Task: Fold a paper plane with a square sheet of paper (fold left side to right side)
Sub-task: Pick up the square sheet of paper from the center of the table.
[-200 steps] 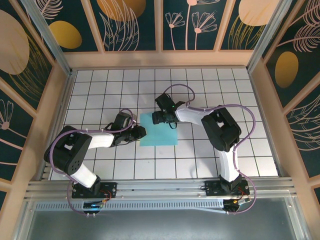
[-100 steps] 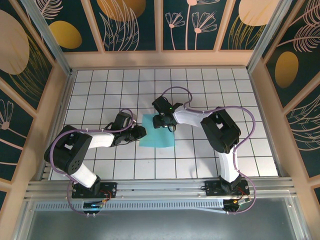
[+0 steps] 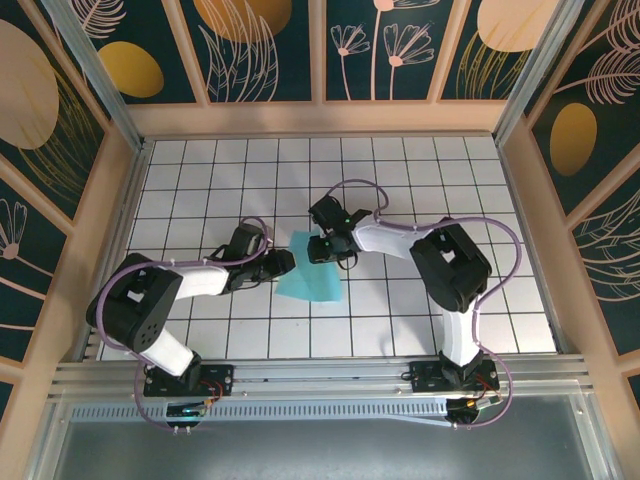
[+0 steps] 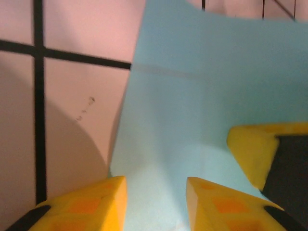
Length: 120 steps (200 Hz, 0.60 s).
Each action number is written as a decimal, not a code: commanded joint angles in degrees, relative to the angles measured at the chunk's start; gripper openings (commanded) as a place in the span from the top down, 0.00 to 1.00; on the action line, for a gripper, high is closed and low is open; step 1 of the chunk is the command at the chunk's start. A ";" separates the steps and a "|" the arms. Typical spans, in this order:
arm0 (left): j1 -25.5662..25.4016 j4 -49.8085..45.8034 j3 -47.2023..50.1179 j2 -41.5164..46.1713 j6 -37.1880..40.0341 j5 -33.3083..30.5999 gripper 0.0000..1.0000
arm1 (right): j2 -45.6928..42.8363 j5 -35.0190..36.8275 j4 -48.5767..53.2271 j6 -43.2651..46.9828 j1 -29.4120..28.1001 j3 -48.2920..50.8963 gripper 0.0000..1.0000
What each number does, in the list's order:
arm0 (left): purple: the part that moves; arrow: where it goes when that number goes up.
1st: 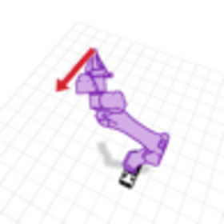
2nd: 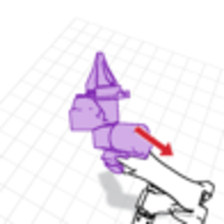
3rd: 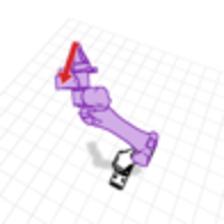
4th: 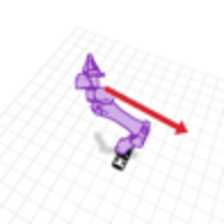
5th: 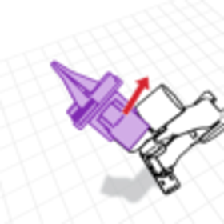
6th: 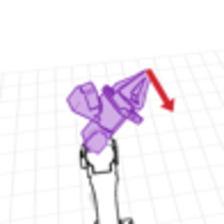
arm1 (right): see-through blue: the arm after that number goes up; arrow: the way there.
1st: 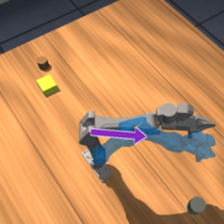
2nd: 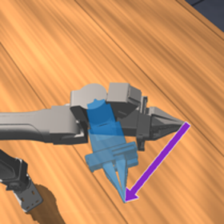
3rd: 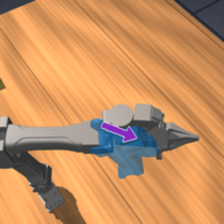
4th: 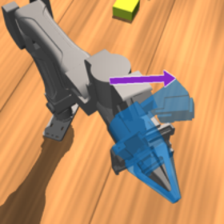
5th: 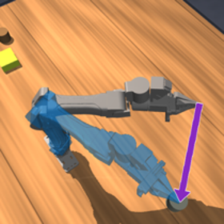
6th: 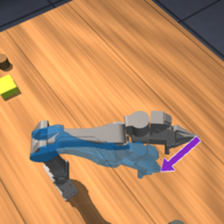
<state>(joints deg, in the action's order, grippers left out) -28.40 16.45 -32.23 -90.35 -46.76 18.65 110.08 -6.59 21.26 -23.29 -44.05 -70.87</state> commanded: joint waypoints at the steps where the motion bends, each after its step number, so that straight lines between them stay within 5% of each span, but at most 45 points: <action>1: 0.10 0.56 0.48 4.22 0.46 -5.73 0.59 | -4.53 -5.70 -4.00 -1.18 1.94 3.24 0.65; 52: 2.03 -1.55 2.51 14.84 2.00 -10.57 0.36 | -12.89 -15.43 -10.88 -0.69 8.43 10.81 0.70; 120: 7.92 9.72 8.38 28.30 2.33 1.77 0.10 | -27.80 -31.47 -19.40 1.32 21.54 19.34 0.71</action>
<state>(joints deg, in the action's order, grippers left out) -20.97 19.73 -24.71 -65.10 -45.08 14.31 87.22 -28.88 7.16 -23.24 -25.80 -53.39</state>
